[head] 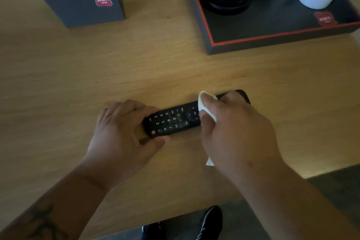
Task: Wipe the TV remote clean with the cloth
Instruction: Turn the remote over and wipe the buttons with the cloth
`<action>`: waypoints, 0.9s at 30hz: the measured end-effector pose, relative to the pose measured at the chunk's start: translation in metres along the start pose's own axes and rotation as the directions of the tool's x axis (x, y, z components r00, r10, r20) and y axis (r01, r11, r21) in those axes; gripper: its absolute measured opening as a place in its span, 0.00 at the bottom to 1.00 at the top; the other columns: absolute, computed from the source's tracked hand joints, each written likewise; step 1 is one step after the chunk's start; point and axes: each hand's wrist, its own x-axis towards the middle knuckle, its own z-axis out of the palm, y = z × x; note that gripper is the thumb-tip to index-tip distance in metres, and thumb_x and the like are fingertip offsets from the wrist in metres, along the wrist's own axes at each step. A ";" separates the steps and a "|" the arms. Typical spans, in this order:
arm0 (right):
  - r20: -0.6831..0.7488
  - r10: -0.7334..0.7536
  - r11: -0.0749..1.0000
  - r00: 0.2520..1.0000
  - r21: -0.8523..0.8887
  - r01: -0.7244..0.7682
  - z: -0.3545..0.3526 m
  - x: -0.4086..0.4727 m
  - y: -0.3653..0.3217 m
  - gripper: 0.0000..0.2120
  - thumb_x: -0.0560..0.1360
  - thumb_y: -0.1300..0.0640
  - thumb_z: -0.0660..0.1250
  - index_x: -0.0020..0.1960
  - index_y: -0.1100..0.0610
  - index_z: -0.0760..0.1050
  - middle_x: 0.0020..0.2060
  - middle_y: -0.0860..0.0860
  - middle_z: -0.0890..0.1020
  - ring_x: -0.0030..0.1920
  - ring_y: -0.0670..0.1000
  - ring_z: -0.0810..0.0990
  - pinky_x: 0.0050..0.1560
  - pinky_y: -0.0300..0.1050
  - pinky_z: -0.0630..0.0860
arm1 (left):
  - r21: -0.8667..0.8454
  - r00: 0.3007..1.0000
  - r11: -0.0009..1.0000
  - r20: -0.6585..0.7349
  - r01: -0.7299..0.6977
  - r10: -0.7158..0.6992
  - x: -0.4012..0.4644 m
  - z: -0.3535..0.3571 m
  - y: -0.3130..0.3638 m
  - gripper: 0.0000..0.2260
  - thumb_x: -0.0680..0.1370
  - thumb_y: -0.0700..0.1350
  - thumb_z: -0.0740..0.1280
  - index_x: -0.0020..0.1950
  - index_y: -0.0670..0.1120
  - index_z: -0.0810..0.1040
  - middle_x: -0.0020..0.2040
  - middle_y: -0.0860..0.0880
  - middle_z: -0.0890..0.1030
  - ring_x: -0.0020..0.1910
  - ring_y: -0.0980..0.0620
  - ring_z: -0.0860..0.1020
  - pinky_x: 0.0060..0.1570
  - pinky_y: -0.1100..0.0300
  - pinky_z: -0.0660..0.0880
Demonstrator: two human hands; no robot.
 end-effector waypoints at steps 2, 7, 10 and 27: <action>0.050 -0.062 0.997 0.997 0.046 0.060 0.005 -0.009 -0.024 0.21 0.78 0.47 0.59 0.70 0.48 0.71 0.44 0.48 0.76 0.36 0.45 0.73 0.34 0.43 0.75 | 0.014 1.000 1.000 -0.011 -0.010 0.010 0.000 0.001 -0.001 0.28 0.67 0.68 0.67 0.61 0.54 0.79 0.52 0.59 0.76 0.54 0.54 0.73 0.57 0.56 0.64; 0.102 -0.222 0.972 0.970 0.099 0.212 0.018 -0.019 -0.055 0.19 0.77 0.50 0.61 0.67 0.49 0.74 0.44 0.48 0.77 0.38 0.48 0.75 0.36 0.48 0.76 | 0.015 0.999 1.000 -0.040 -0.016 0.016 -0.001 0.006 -0.005 0.22 0.67 0.59 0.67 0.58 0.53 0.81 0.52 0.55 0.79 0.52 0.51 0.75 0.56 0.58 0.64; 0.100 -0.210 0.977 0.972 0.059 0.205 0.009 -0.009 -0.031 0.17 0.77 0.47 0.61 0.66 0.40 0.74 0.42 0.45 0.75 0.35 0.45 0.72 0.32 0.41 0.72 | 0.018 1.000 1.000 -0.023 -0.015 0.015 0.000 0.006 -0.005 0.26 0.67 0.66 0.67 0.60 0.54 0.80 0.52 0.56 0.78 0.53 0.53 0.73 0.56 0.57 0.64; 0.157 -0.189 0.982 0.969 0.036 0.185 -0.015 -0.023 -0.014 0.14 0.74 0.46 0.63 0.59 0.39 0.78 0.36 0.42 0.73 0.30 0.43 0.72 0.26 0.38 0.68 | 0.014 0.999 1.000 -0.043 -0.019 0.020 -0.003 0.006 -0.004 0.29 0.67 0.68 0.67 0.61 0.52 0.80 0.53 0.56 0.78 0.54 0.53 0.74 0.57 0.59 0.63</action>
